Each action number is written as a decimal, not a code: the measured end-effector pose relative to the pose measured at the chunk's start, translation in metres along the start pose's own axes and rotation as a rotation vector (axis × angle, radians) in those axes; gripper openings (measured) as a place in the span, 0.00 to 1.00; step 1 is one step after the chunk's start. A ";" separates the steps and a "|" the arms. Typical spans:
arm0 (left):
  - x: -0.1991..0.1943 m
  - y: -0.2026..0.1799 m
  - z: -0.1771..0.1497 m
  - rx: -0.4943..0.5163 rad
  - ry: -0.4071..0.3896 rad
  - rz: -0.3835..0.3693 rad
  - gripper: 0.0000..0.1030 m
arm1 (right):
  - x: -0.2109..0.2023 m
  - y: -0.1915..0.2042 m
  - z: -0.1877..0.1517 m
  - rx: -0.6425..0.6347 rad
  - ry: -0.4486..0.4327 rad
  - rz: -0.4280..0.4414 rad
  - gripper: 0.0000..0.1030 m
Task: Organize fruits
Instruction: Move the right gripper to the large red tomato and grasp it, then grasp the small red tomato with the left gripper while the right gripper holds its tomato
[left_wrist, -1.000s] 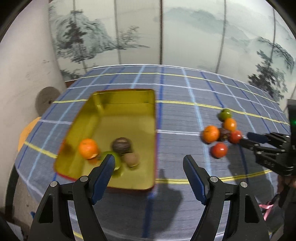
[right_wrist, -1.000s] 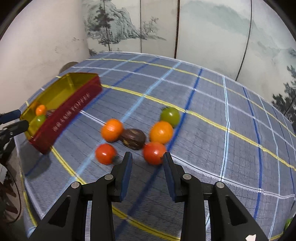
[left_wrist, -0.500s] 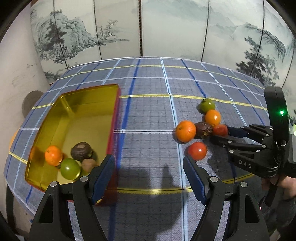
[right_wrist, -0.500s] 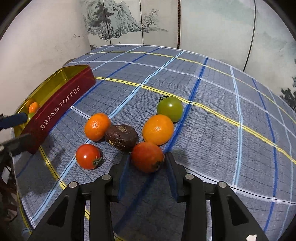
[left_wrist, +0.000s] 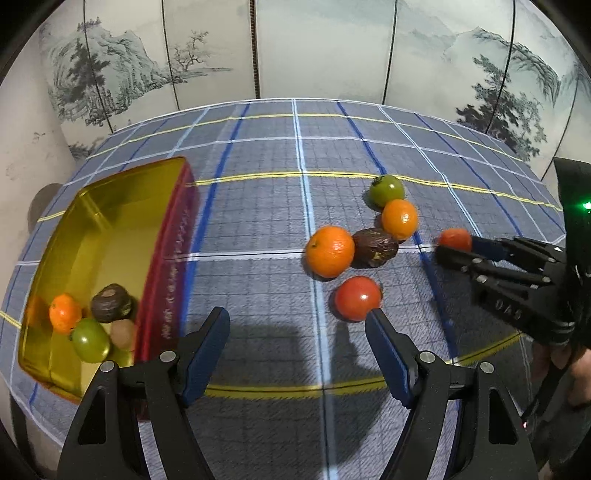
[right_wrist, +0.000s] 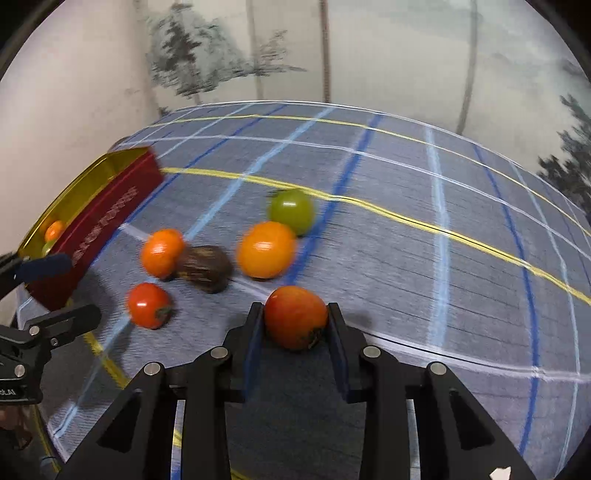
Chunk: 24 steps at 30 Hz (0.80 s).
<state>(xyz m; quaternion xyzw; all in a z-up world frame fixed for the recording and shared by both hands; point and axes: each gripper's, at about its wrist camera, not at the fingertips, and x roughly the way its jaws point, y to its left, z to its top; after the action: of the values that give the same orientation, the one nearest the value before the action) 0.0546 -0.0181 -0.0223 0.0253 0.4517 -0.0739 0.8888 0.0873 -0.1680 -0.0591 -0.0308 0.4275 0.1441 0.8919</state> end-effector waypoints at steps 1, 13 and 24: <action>0.002 -0.001 0.001 -0.002 0.002 -0.005 0.74 | 0.000 -0.007 -0.001 0.016 0.000 -0.019 0.29; 0.025 -0.013 0.012 -0.019 0.037 -0.036 0.74 | -0.002 -0.052 -0.003 0.096 -0.009 -0.152 0.29; 0.043 -0.025 0.015 0.007 0.073 -0.042 0.57 | 0.002 -0.054 -0.003 0.099 -0.003 -0.140 0.29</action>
<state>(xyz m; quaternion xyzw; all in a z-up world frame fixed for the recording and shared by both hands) 0.0878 -0.0494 -0.0474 0.0215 0.4840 -0.0930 0.8699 0.1014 -0.2200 -0.0658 -0.0159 0.4294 0.0602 0.9010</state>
